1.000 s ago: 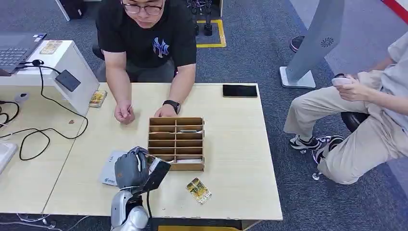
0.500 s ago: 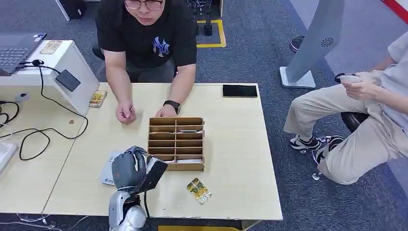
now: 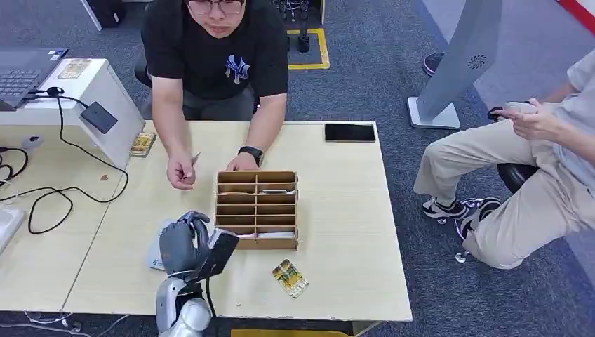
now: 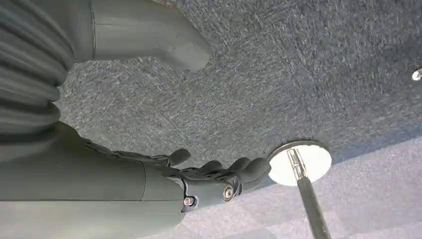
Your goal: Pass the card to the sensor for recognition and then transmit it.
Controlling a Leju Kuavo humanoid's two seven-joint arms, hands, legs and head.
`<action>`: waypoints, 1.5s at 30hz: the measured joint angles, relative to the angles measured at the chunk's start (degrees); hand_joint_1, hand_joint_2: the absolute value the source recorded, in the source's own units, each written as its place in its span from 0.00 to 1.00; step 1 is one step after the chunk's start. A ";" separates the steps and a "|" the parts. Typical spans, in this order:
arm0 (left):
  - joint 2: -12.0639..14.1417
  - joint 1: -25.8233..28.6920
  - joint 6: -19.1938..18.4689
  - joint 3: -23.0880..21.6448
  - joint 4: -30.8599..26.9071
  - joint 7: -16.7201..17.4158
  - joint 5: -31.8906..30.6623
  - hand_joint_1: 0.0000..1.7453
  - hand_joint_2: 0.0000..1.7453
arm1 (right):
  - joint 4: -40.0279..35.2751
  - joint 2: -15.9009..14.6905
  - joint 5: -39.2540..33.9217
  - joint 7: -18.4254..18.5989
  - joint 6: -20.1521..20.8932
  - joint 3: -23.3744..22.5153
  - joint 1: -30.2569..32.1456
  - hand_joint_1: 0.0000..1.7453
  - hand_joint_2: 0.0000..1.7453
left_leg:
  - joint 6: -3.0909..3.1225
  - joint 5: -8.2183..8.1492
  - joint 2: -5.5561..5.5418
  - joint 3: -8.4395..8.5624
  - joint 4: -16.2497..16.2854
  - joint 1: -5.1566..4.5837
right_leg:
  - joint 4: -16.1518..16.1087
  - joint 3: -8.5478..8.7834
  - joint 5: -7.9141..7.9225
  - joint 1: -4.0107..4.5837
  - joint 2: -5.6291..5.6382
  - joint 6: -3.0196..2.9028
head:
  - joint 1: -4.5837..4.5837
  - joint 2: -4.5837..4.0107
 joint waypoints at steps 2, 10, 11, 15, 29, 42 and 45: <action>0.00 0.17 0.02 0.00 -1.01 -0.24 1.62 1.00 1.00 | -0.22 0.02 -0.11 0.11 0.00 0.00 0.03 0.00 1.00 | 0.00 0.00 0.00 0.00 0.00 0.00 | 0.00 0.00 0.00 0.00 0.00 0.00 | 0.02 0.00; 0.11 1.18 0.02 -0.04 -5.75 -0.68 5.50 1.00 1.00 | -0.83 0.07 -1.25 0.33 0.00 0.00 0.23 0.00 1.00 | 0.00 0.00 0.00 0.00 0.00 0.00 | 0.00 0.00 0.00 0.00 0.00 0.00 | 0.02 0.00; 0.11 1.32 0.02 -0.04 -6.08 -0.94 5.79 1.00 1.00 | -0.94 0.09 -1.25 0.31 0.00 -0.02 0.28 0.00 1.00 | 0.00 0.00 0.00 0.00 0.00 0.00 | 0.00 0.00 0.00 0.00 0.00 0.00 | 0.02 0.00; 0.11 1.50 0.02 -0.04 -6.64 -2.03 7.06 1.00 1.00 | -1.07 0.20 -1.36 0.28 0.00 0.00 0.30 0.00 1.00 | 0.00 0.00 0.00 0.00 0.00 0.00 | 0.00 0.00 0.00 0.00 0.00 0.00 | 0.00 0.00; 0.11 1.60 0.02 -0.04 -6.91 -2.73 8.85 1.00 1.00 | -1.12 0.46 -2.30 0.15 0.00 -0.02 0.30 0.00 1.00 | 0.00 0.00 0.00 0.00 0.00 0.00 | 0.00 0.00 0.00 0.00 0.00 0.00 | 0.02 0.00; 0.22 1.68 0.02 -0.17 -6.91 -2.80 9.20 0.00 1.00 | -1.09 0.48 -2.89 -0.18 0.00 0.00 0.29 0.00 1.00 | 0.00 0.00 0.00 0.00 0.00 0.00 | 0.00 0.01 0.00 0.00 0.00 0.00 | 0.00 0.00; 0.42 2.84 0.09 -1.22 -7.65 -4.44 11.30 0.00 1.00 | -0.92 0.46 -3.08 -0.46 0.00 0.00 0.28 0.00 1.00 | 0.00 0.00 0.00 0.00 0.00 0.00 | 0.00 0.00 0.00 0.00 0.00 0.00 | 0.02 0.00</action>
